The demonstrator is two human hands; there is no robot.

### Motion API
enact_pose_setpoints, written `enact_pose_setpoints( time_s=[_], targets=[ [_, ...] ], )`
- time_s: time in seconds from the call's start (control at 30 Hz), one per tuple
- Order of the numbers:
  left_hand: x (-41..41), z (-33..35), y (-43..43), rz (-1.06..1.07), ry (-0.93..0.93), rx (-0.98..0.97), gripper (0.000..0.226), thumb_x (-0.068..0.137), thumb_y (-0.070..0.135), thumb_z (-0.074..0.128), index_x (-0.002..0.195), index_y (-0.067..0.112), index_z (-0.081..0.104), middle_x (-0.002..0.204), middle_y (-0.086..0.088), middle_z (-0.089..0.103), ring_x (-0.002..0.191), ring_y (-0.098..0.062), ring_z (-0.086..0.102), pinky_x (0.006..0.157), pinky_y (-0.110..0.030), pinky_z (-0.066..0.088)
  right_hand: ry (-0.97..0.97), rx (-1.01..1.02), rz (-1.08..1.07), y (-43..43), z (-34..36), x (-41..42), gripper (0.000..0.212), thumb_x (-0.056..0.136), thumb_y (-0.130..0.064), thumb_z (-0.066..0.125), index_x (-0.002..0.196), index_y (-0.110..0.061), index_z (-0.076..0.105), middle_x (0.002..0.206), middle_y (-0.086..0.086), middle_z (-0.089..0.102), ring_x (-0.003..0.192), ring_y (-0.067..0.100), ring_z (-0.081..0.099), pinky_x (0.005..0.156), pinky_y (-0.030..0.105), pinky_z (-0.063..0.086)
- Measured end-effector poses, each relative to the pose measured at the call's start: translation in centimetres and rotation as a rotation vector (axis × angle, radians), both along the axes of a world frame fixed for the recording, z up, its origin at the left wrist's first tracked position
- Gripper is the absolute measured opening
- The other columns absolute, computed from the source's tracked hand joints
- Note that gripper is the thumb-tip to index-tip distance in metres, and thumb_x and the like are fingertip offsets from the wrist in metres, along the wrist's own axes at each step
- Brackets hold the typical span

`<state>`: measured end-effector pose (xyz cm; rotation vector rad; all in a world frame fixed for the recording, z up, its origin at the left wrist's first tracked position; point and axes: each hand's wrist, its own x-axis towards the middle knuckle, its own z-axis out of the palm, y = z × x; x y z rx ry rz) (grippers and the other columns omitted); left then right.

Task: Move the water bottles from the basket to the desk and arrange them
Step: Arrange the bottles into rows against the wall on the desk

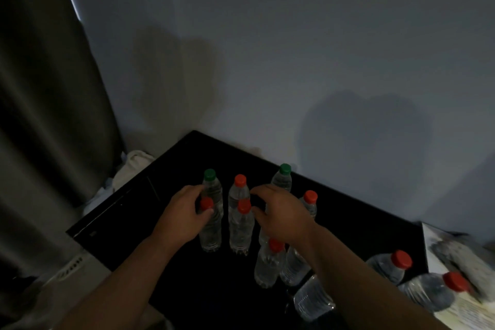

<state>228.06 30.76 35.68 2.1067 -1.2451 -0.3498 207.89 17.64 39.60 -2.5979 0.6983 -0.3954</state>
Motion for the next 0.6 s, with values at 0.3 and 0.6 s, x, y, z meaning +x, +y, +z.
enact_pose_setpoints(
  time_s=[0.3, 0.6],
  targets=[
    [3.1, -4.0, -1.0, -0.038, 0.209, 0.062, 0.038, 0.074, 0.027, 0.08, 0.109, 0.028, 0.065, 0.105, 0.009, 0.063, 0.099, -0.011, 0.061, 0.092, -0.036, 0.051, 0.067, 0.151, -0.142, -3.5, -2.3, 6.8, 0.046, 0.09, -0.025, 0.058, 0.134, -0.016, 0.052, 0.133, 0.006, 0.056, 0.121, 0.024, 0.054, 0.101, 0.032, 0.043],
    [4.1, -4.3, -1.7, -0.094, 0.354, 0.077, 0.036, 0.07, 0.021, 0.085, 0.092, 0.038, 0.062, 0.098, 0.009, 0.065, 0.093, -0.011, 0.062, 0.086, -0.035, 0.052, 0.208, 0.27, -0.254, -5.4, -3.7, 9.4, 0.054, 0.081, -0.023, 0.069, 0.132, -0.017, 0.056, 0.132, 0.005, 0.061, 0.123, 0.023, 0.056, 0.101, 0.029, 0.042]
  ],
)
